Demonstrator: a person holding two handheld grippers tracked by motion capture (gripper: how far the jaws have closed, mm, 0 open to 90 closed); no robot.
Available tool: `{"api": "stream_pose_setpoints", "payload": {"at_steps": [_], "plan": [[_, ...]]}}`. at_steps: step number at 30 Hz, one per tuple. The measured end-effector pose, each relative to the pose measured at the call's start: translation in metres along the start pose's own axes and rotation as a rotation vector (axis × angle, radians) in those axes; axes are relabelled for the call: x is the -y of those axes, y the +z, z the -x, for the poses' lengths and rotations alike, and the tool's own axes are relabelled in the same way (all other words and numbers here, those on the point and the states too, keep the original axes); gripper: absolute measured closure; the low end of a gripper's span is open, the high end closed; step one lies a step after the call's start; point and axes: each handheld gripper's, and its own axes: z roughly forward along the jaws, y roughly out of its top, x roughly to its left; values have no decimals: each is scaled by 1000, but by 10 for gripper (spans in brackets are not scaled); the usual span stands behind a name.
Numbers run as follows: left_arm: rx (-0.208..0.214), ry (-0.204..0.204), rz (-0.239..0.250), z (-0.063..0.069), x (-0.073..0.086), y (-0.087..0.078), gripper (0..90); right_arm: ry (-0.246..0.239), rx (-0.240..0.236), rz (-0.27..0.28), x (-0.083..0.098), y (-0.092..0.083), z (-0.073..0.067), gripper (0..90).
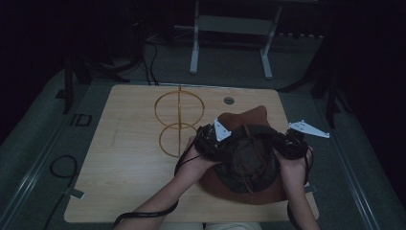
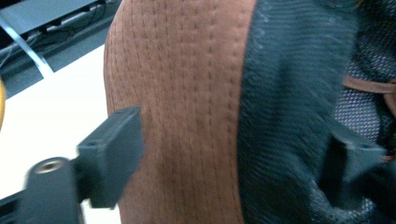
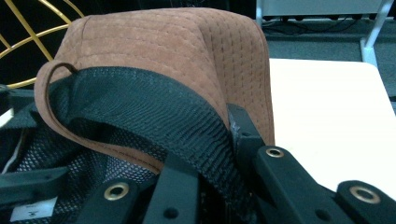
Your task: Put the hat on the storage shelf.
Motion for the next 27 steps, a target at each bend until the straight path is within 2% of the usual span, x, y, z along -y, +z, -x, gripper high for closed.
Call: {"api": "stream_pose_setpoints", "payload": {"at_steps": [2, 5, 8, 9, 10, 12, 13, 15, 20, 24, 25, 26, 27], "plan": [[-34, 9, -3, 2, 0, 2, 230, 5, -15, 1, 1, -2, 0, 837], [-49, 7, -8, 4, -2, 4, 330, 2, -31, -4, 3, -5, -1, 837], [-76, 12, -4, 7, -5, 8, 485, 3, -37, -6, 6, -7, -3, 836], [-76, 12, -4, 7, -5, 8, 557, 3, -37, -6, 6, -7, -3, 836], [-109, 22, 6, 10, -7, 11, 687, 16, -32, -10, 10, -8, -1, 835], [-119, 14, 19, 11, -9, 13, 772, 15, -28, -16, 12, -9, 0, 835], [-130, 23, 22, 12, -10, 13, 815, 18, -25, -19, 14, -10, -1, 834], [-135, 22, 32, 13, -13, 14, 852, 15, -20, -16, 16, -11, -1, 834], [-139, 38, 30, 15, -18, 16, 859, 29, -14, -17, 18, -14, 3, 826], [-124, 28, 50, 12, -19, 12, 861, 26, -37, -17, 18, -19, 3, 772], [-116, 24, 69, 11, -20, 8, 862, 10, -51, -15, 19, -26, 1, 710], [-116, 24, 69, 11, -20, 8, 862, 10, -51, -15, 19, -26, 1, 710], [-114, 27, 70, 11, -21, 7, 862, -4, -65, -21, 19, -32, -1, 652]]}}
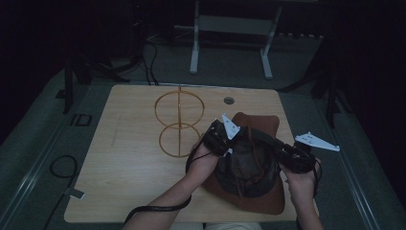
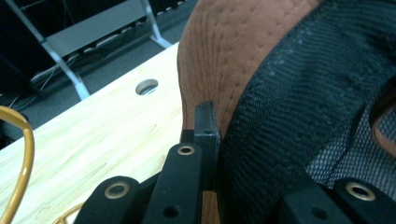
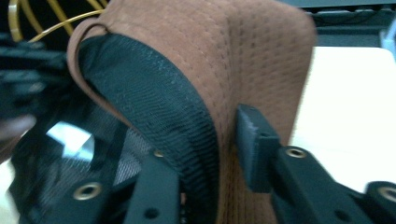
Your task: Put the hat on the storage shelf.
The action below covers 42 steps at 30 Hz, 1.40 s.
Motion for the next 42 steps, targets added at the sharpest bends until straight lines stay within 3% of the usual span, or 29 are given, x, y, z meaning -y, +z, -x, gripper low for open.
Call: {"api": "stream_pose_setpoints", "payload": {"at_steps": [7, 12, 13, 14, 16, 20, 23, 24, 25, 27, 34, 36, 37, 42], "plan": [[-7, 43, 52, 3, -6, -14, 862, -33, -58, -17, 7, -25, -2, 549], [-19, 20, 63, -1, -7, -19, 862, -42, -98, -22, 9, -40, -2, 552], [-19, 20, 63, -1, -7, -19, 862, -42, -98, -22, 9, -40, -2, 552], [-4, 26, 86, -3, -6, -21, 862, -63, -80, -7, 10, -53, 0, 516], [13, 36, 122, -1, -5, -29, 862, -61, -76, -7, 10, -56, 5, 490], [7, 46, 127, -3, -4, -35, 861, -37, -45, 11, 10, -61, 22, 477], [11, 34, 123, -12, 2, -39, 861, -28, -21, 23, 11, -64, 30, 478], [32, 16, 134, -19, 6, -43, 861, -26, 7, 21, 10, -66, 38, 479], [32, 16, 134, -19, 6, -43, 861, -25, 11, 19, 10, -66, 40, 478], [76, 9, 171, -28, 12, -50, 861, -23, 24, 16, 10, -65, 46, 481], [140, 37, 217, -35, 13, -68, 860, -17, 34, 4, 6, -50, 52, 490], [197, 59, 269, -37, 12, -79, 860, -30, 37, 9, 4, -47, 49, 492], [197, 59, 269, -37, 12, -79, 860, -30, 37, 9, 4, -47, 49, 492], [364, 128, 399, -42, 10, -98, 860, -68, 0, 8, 0, -37, 34, 483]]}}
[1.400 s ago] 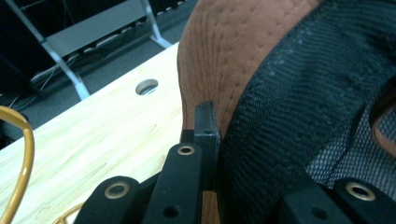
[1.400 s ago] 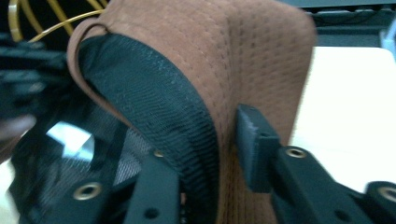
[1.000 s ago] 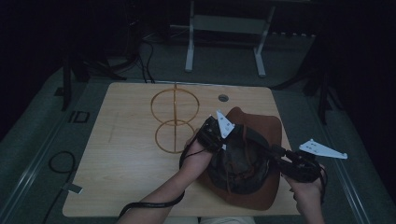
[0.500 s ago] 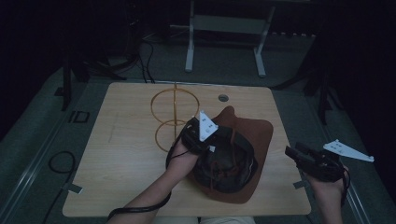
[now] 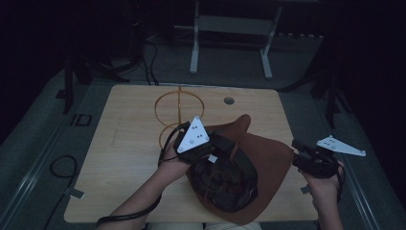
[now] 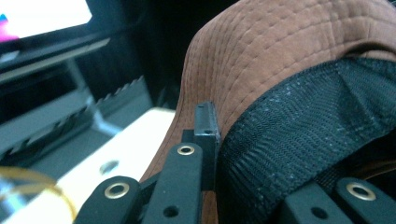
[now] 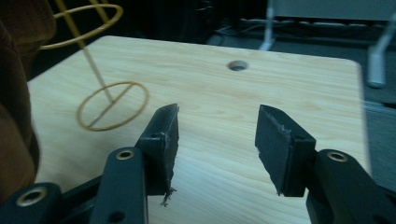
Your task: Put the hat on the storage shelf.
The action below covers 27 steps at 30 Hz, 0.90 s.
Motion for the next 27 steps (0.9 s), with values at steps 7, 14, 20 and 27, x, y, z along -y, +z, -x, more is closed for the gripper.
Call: {"api": "stream_pose_setpoints", "payload": {"at_steps": [7, 14, 20, 27], "plan": [[103, 70, 39, 11, 0, -3, 860, -62, -120, -1, 2, 8, -33, 478], [101, 9, 41, 10, 9, 2, 859, -146, -313, 39, -3, 12, -63, 446], [94, 4, 36, 17, 12, 10, 859, -206, -442, 38, -6, 30, -83, 419], [63, -26, 58, 17, 9, 18, 858, -173, -603, 58, -15, 47, -82, 394]]}}
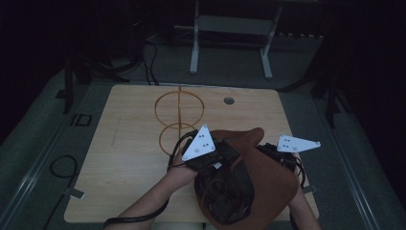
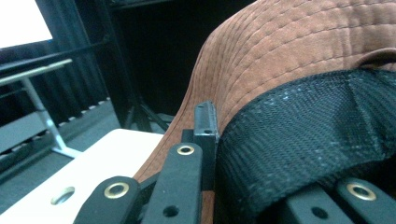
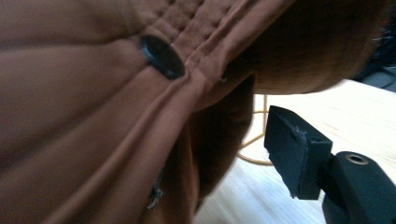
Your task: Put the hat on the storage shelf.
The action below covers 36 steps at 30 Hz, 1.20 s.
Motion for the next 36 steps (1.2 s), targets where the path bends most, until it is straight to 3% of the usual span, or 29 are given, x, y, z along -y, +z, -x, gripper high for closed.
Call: {"api": "stream_pose_setpoints", "payload": {"at_steps": [3, 5, 8, 10, 13, 14, 16, 20, 27, 29, 33, 36], "plan": [[10, -4, 11, 4, -4, 8, 858, -1, -7, -2, -4, 8, 3, 389], [-9, 21, 7, 7, -7, 13, 858, -10, -20, 0, -6, 11, 3, 406], [-1, 3, 9, 6, -10, 16, 858, -10, -47, 14, -10, 11, 4, 442], [-8, 10, 10, 6, -11, 18, 858, -11, -61, 12, -12, 11, 5, 502], [-11, 18, -5, 9, -13, 21, 854, -10, -69, 11, -13, 10, 6, 678], [1, 12, -14, 8, -13, 21, 851, -7, -66, 12, -13, 9, 7, 758], [20, 5, -25, 7, -13, 22, 844, 9, -76, 10, -10, 7, 9, 835], [25, 8, -39, 8, -12, 23, 780, 34, -92, 3, -5, 5, 10, 858], [-45, -10, -55, 7, -17, 19, 479, 59, -72, 36, -3, -4, 15, 863], [-66, -46, -58, 3, -17, 15, 454, 66, -56, 46, -4, -9, 18, 863], [-77, -55, -59, 0, -17, 9, 409, 70, -32, 57, -7, -15, 21, 863], [-109, -66, -90, -6, -11, -7, 407, 67, -1, 63, -11, -24, 25, 862]]}}
